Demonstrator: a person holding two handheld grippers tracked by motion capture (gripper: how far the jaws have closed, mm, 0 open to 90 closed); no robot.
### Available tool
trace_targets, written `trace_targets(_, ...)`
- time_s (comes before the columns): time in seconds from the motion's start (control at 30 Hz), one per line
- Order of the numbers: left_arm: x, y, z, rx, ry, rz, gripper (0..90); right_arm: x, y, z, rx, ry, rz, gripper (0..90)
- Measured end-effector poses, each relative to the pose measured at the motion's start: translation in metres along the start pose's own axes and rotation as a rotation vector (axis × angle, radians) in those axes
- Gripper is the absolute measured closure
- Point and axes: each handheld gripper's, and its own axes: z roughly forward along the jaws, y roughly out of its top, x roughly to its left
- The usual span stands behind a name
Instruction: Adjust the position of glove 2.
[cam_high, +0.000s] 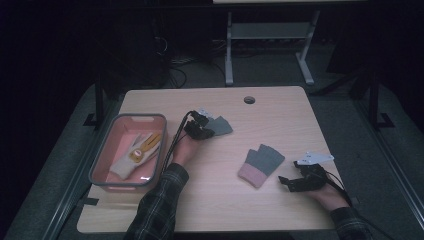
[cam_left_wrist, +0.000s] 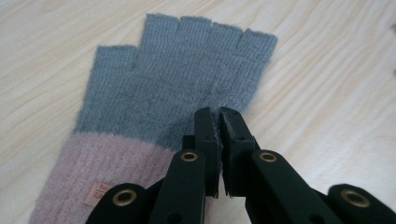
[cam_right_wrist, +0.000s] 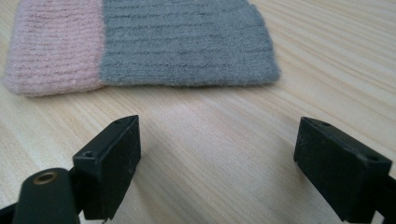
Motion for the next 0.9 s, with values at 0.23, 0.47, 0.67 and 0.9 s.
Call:
trace_targets(0.23,-0.008,0.006,-0.02,-0.024,-0.016,-0.019,86.5,-0.003,0.002,-0.002,0.01,0.011,0.001,21.9)
trace_targets(0.47,-0.014,0.009,-0.036,-0.043,-0.038,-0.025,86.5,0.004,0.013,-0.007,-0.018,0.062,-0.015,60.9)
trace_targets(0.67,-0.02,0.008,-0.045,-0.058,-0.062,-0.04,86.5,0.013,0.021,0.004,0.019,0.129,-0.032,86.9)
trace_targets(0.9,-0.027,0.008,-0.051,-0.063,-0.077,-0.035,86.6,0.031,0.036,0.024,0.052,0.176,-0.06,90.0)
